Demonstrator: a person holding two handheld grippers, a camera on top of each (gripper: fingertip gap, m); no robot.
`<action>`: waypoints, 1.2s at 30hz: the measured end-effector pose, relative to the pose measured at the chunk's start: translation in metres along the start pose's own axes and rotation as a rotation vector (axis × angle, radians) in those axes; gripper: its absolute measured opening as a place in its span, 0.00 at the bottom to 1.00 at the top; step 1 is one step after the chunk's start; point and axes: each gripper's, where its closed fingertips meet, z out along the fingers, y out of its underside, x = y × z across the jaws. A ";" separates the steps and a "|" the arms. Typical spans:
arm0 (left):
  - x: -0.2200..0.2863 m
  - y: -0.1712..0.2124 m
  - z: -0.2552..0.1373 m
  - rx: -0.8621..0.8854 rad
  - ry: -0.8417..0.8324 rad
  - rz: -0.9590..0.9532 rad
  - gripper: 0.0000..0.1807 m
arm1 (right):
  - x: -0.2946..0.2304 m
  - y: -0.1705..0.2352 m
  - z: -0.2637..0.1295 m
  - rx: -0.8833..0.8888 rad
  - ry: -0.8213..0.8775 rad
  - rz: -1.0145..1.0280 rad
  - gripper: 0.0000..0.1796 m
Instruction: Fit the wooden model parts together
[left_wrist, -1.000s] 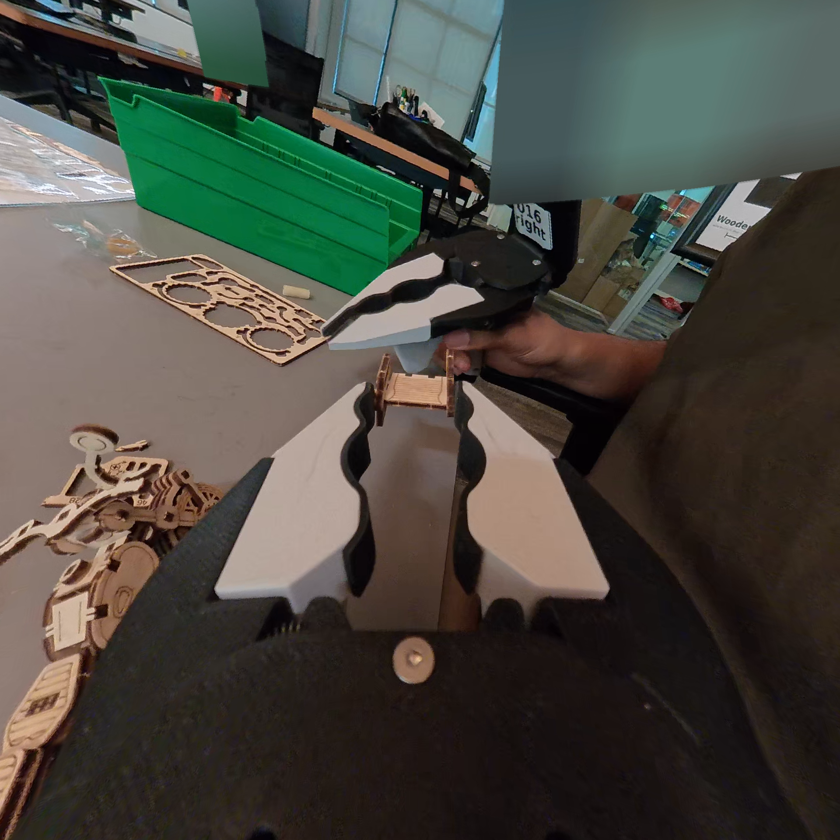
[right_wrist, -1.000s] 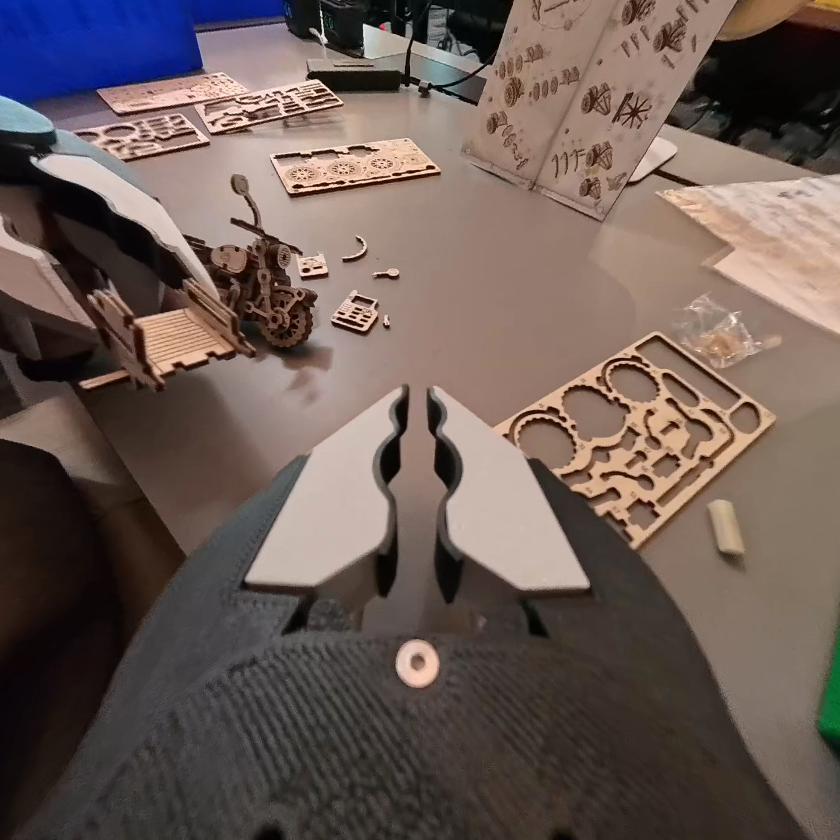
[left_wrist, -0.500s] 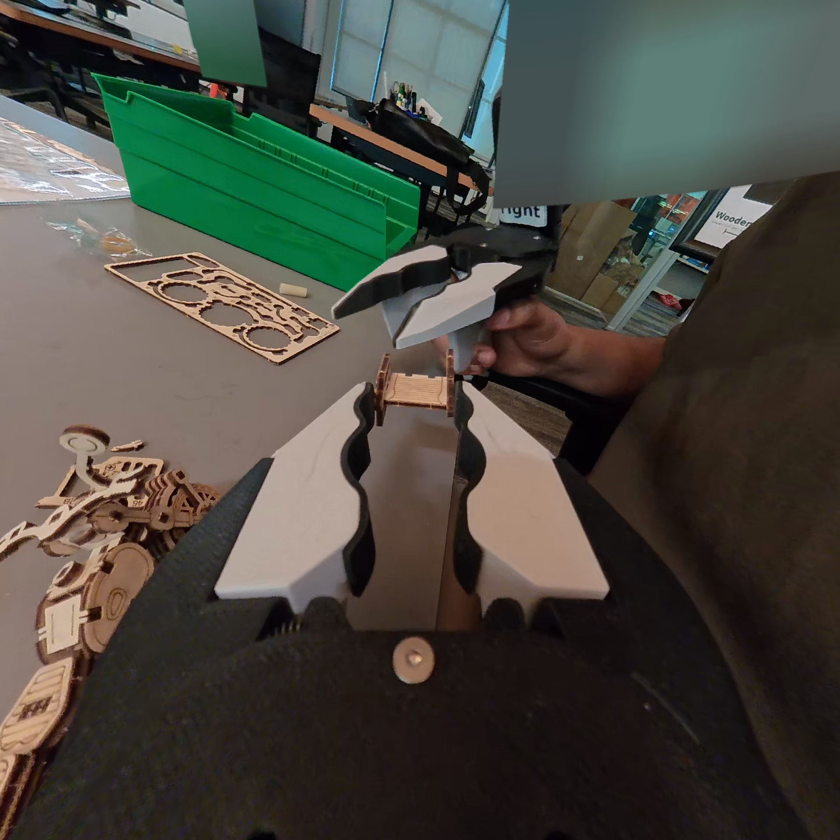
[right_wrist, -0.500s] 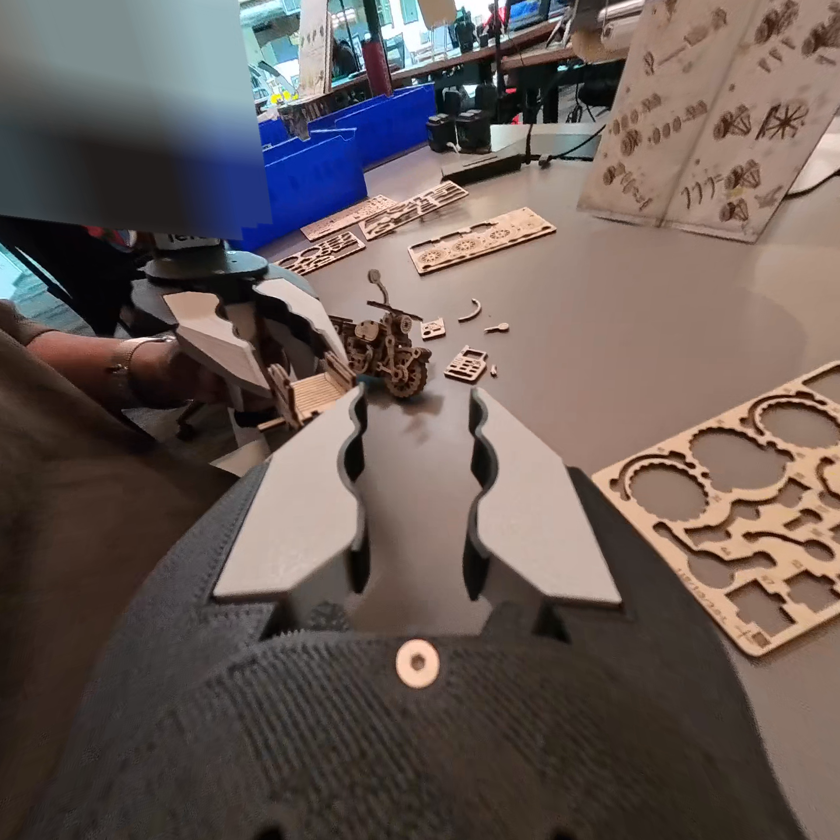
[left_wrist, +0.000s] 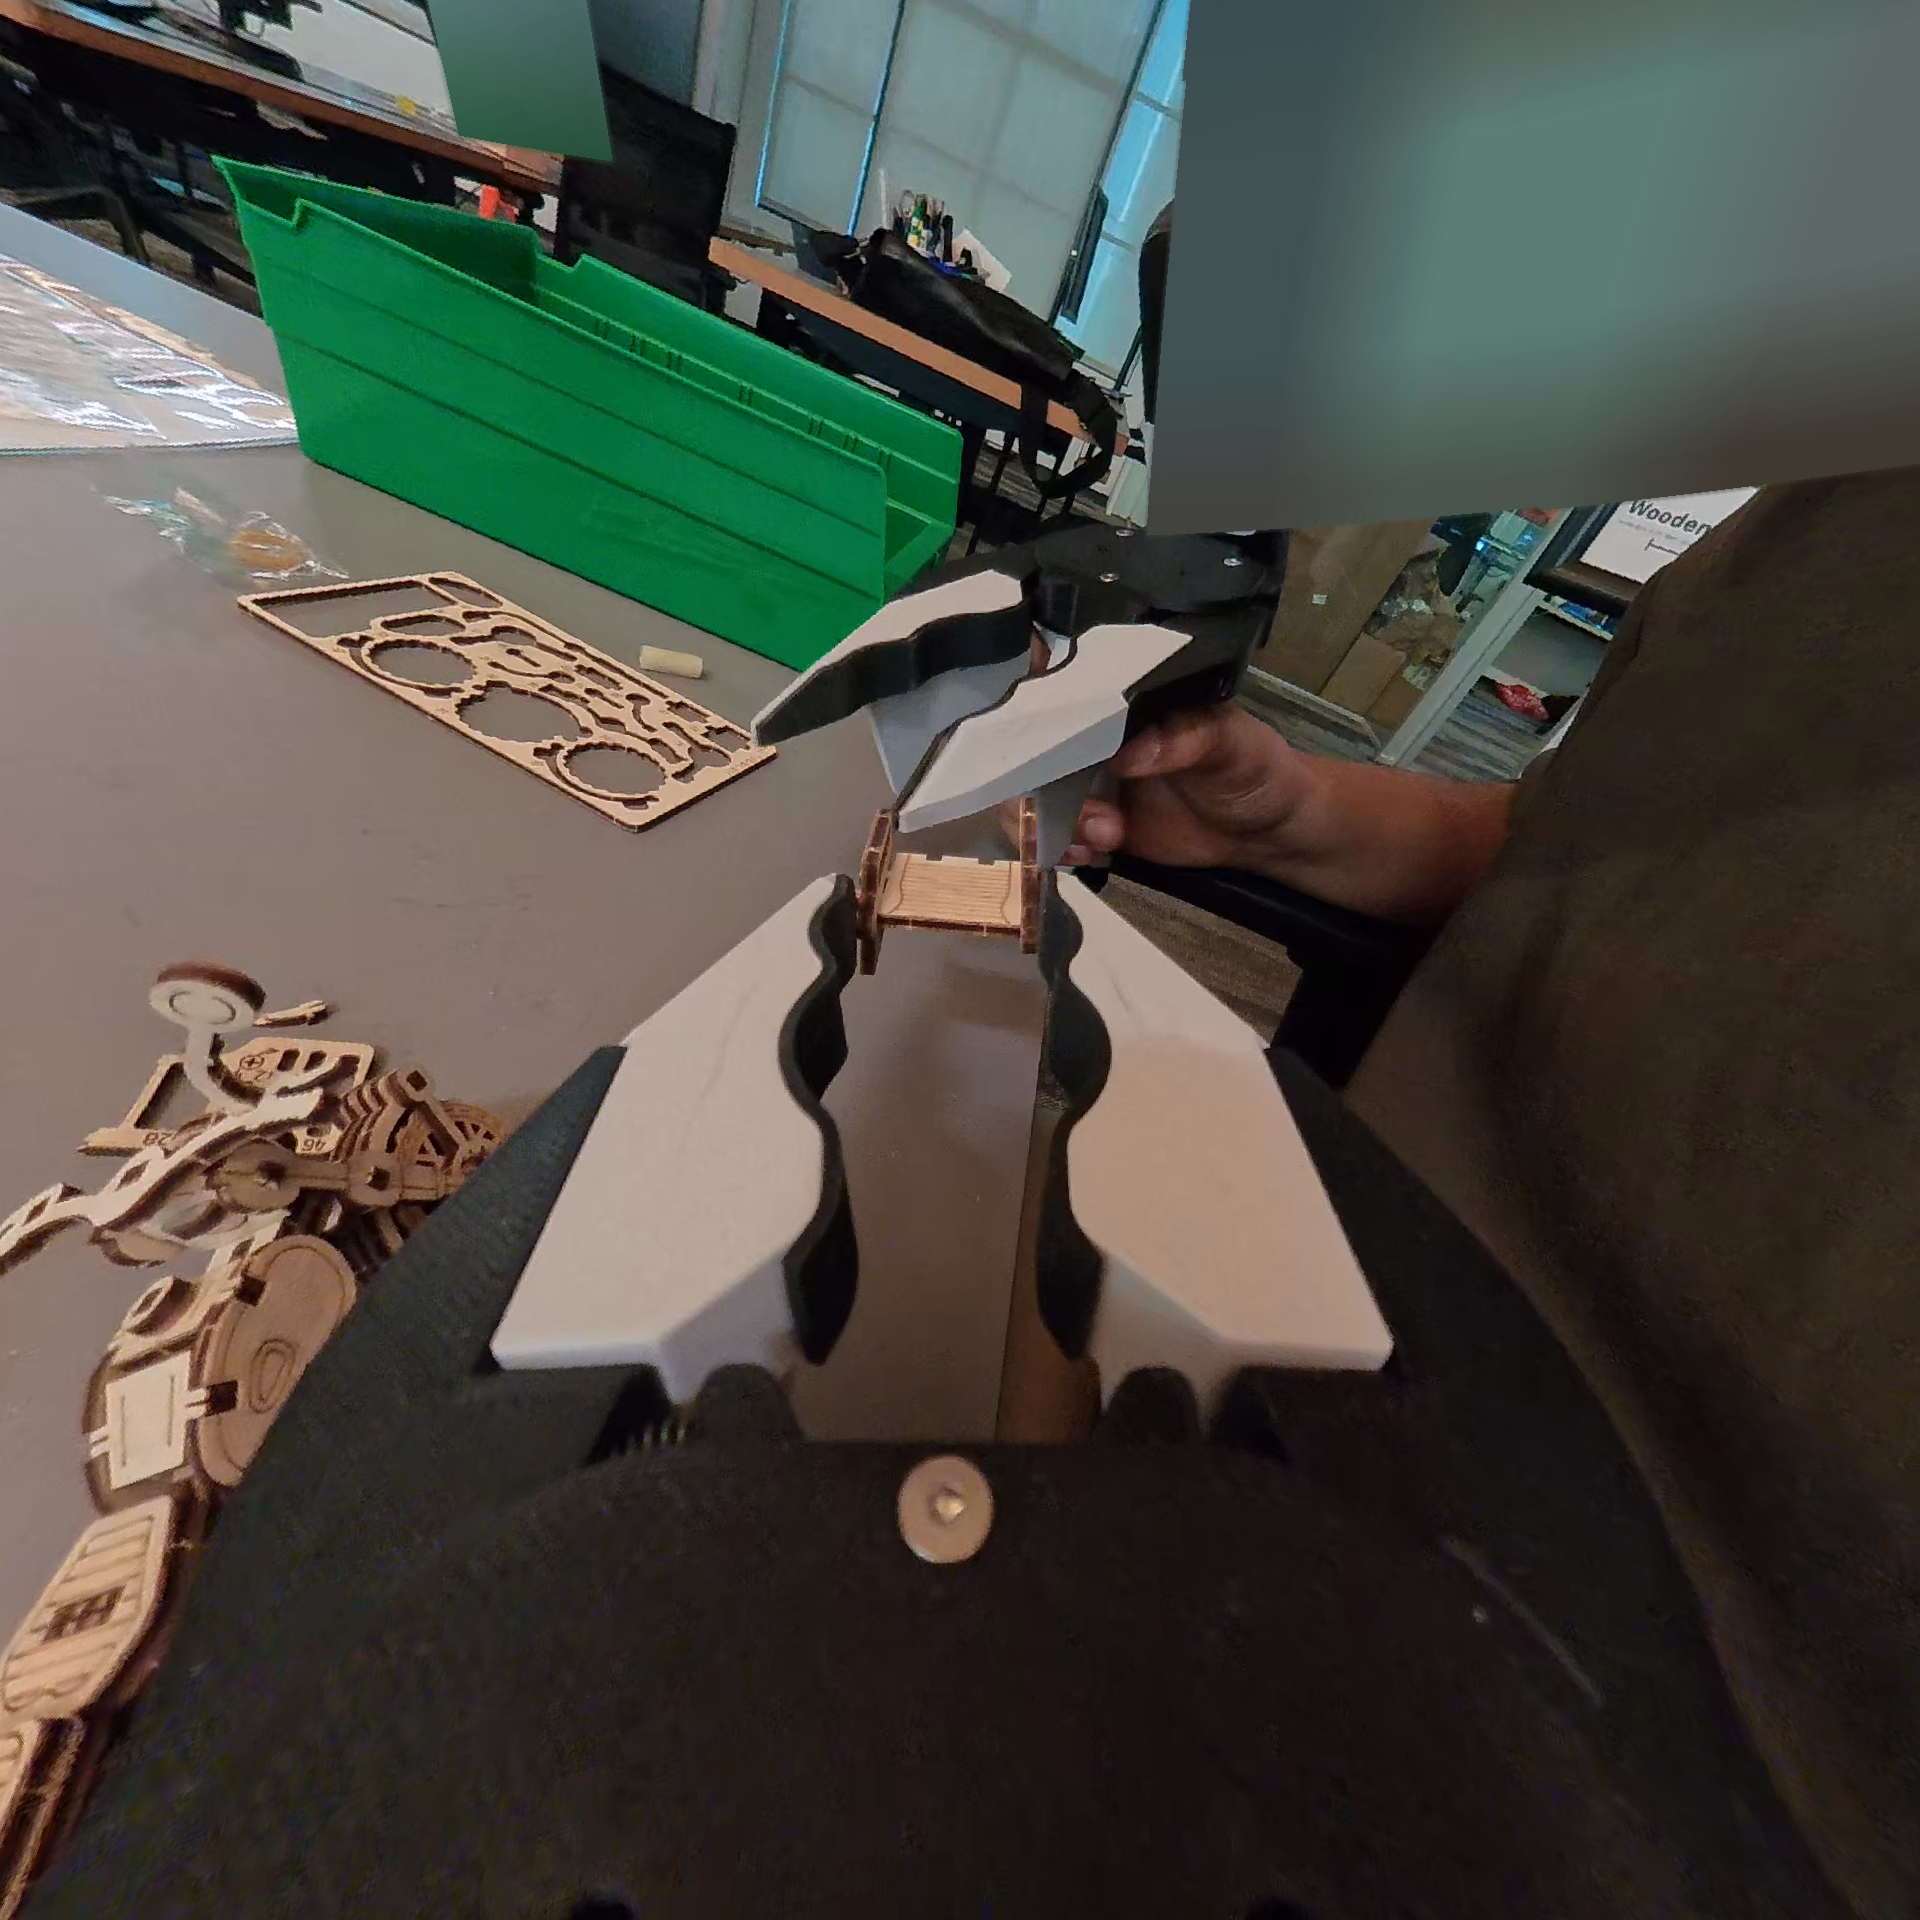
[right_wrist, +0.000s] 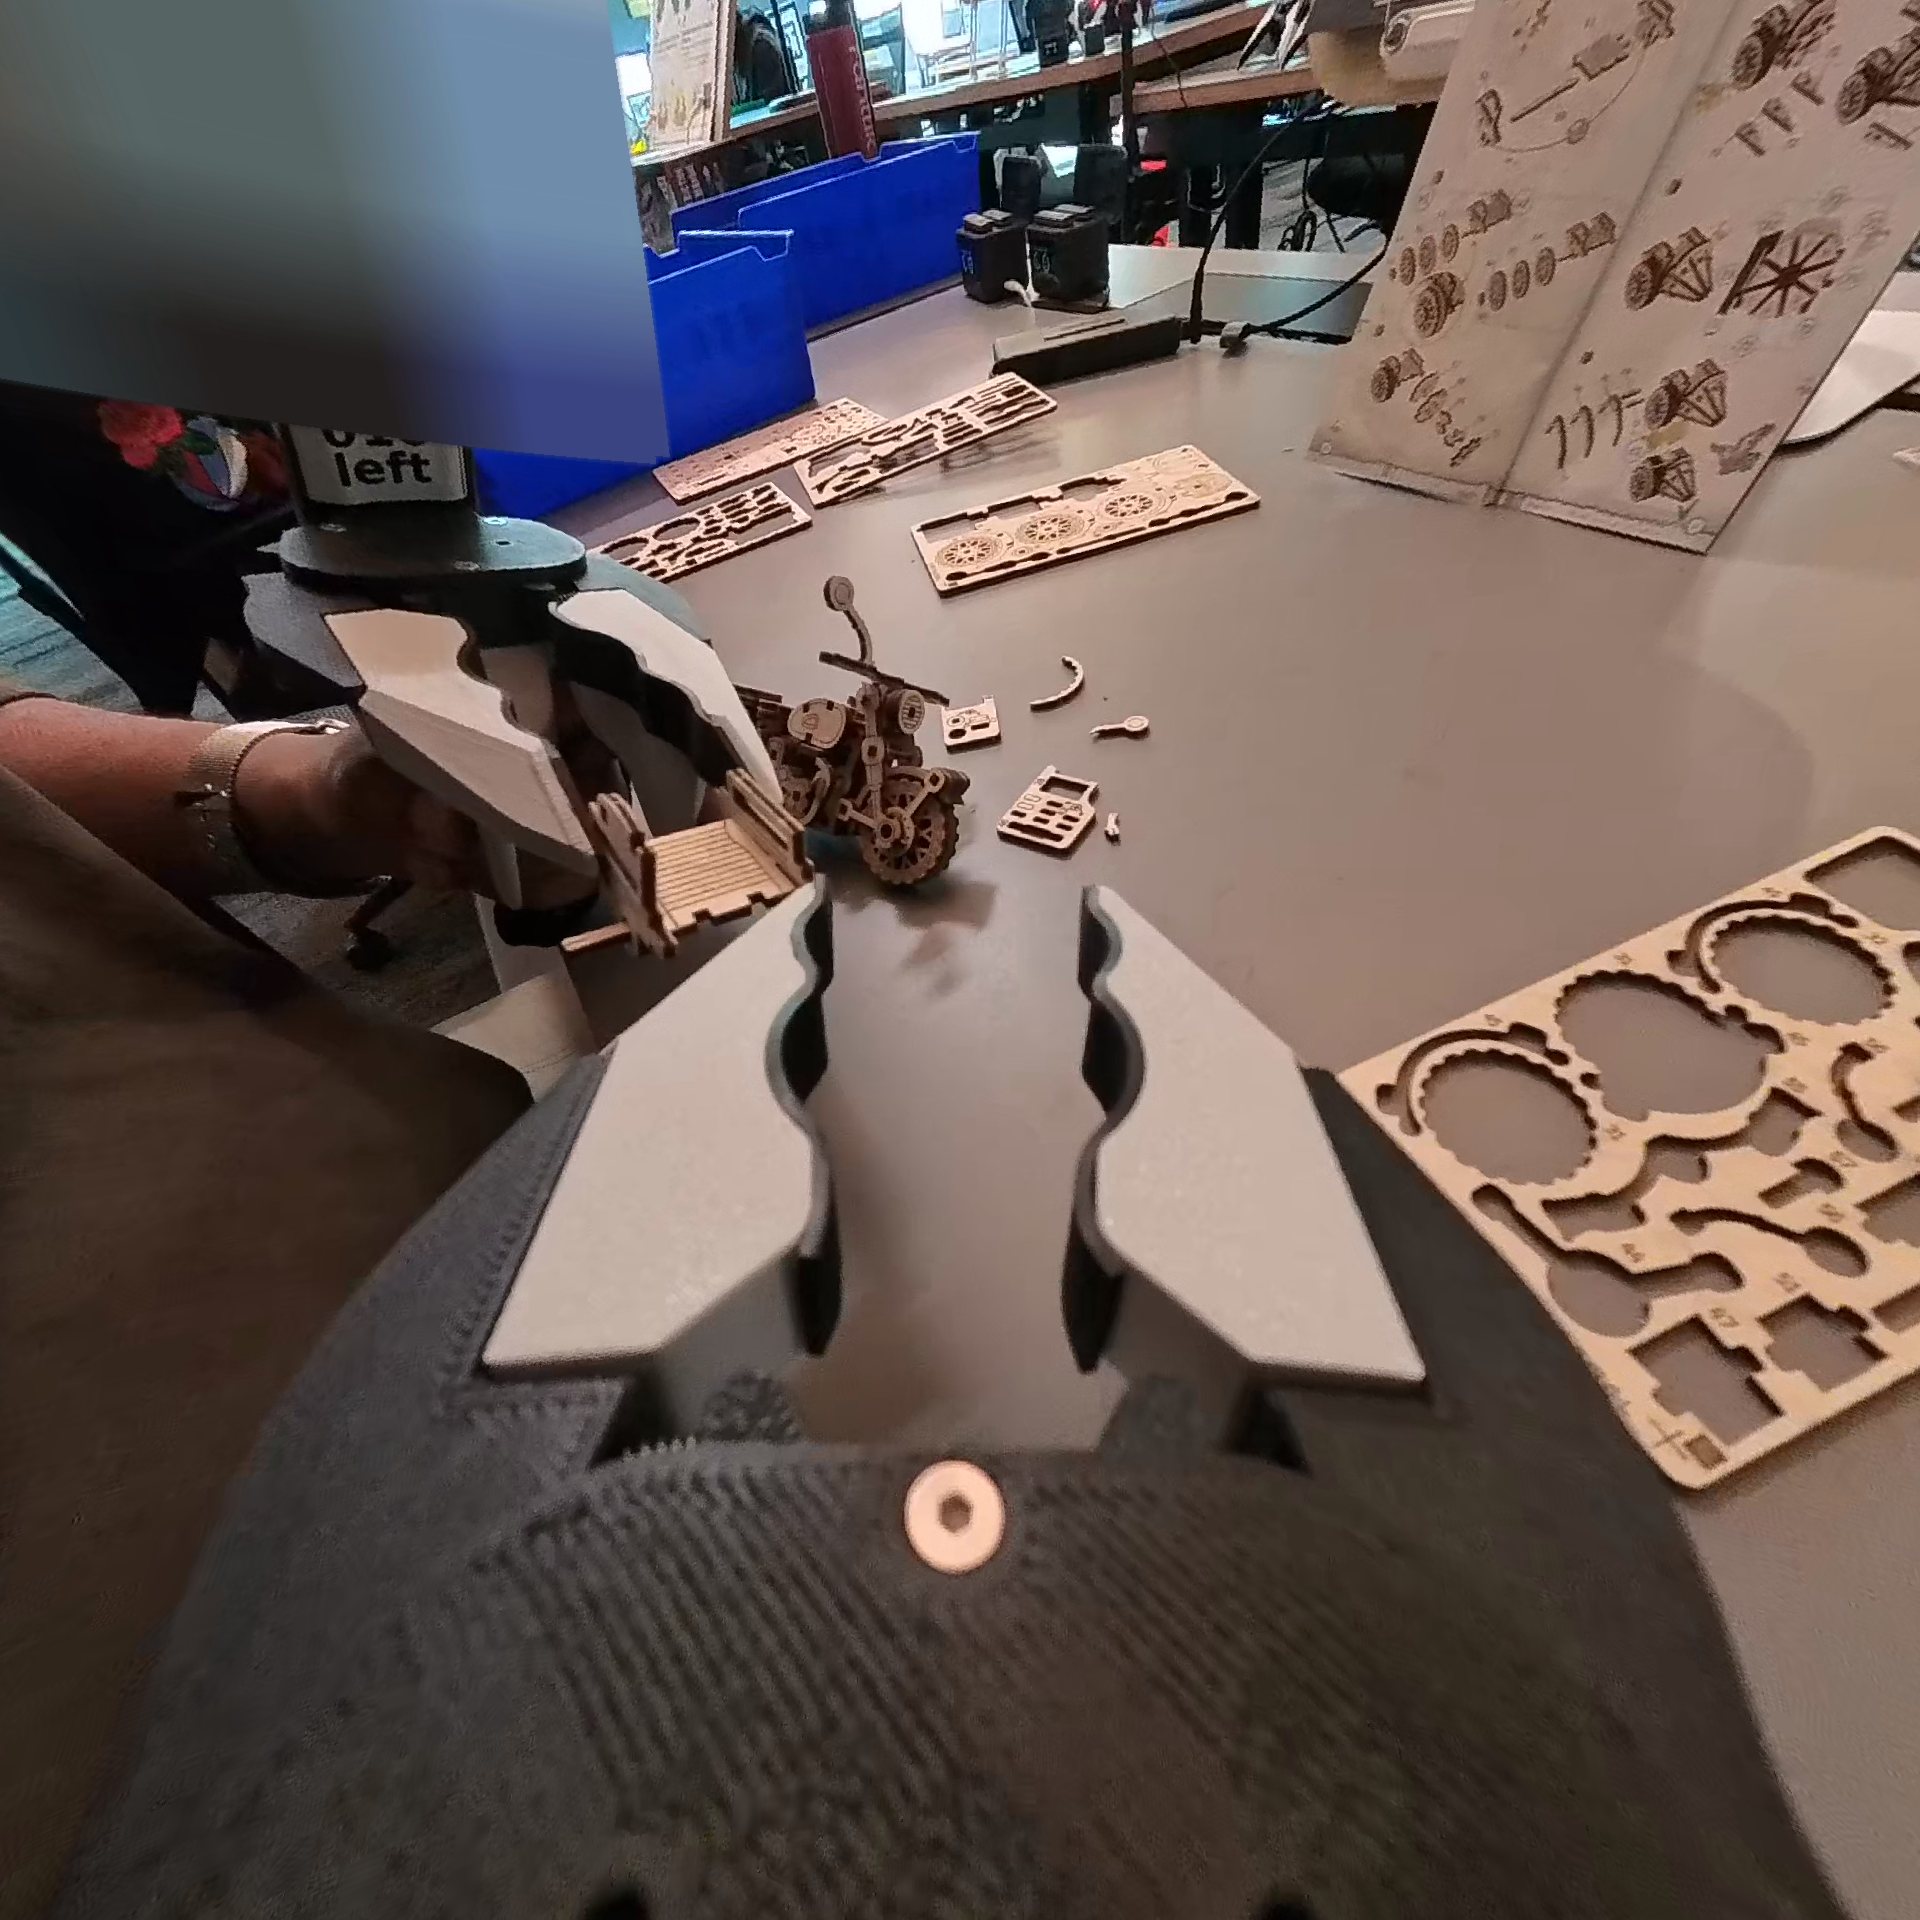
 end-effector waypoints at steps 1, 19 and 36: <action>0.000 0.000 0.000 0.000 0.000 0.000 0.18 | 0.000 0.000 0.000 -0.002 -0.002 0.001 0.26; -0.002 0.000 0.000 0.001 -0.004 -0.011 0.18 | 0.011 0.001 -0.001 0.002 0.051 0.034 0.36; -0.003 0.000 0.000 -0.001 -0.010 -0.022 0.19 | 0.009 0.003 0.000 -0.011 0.040 0.031 0.35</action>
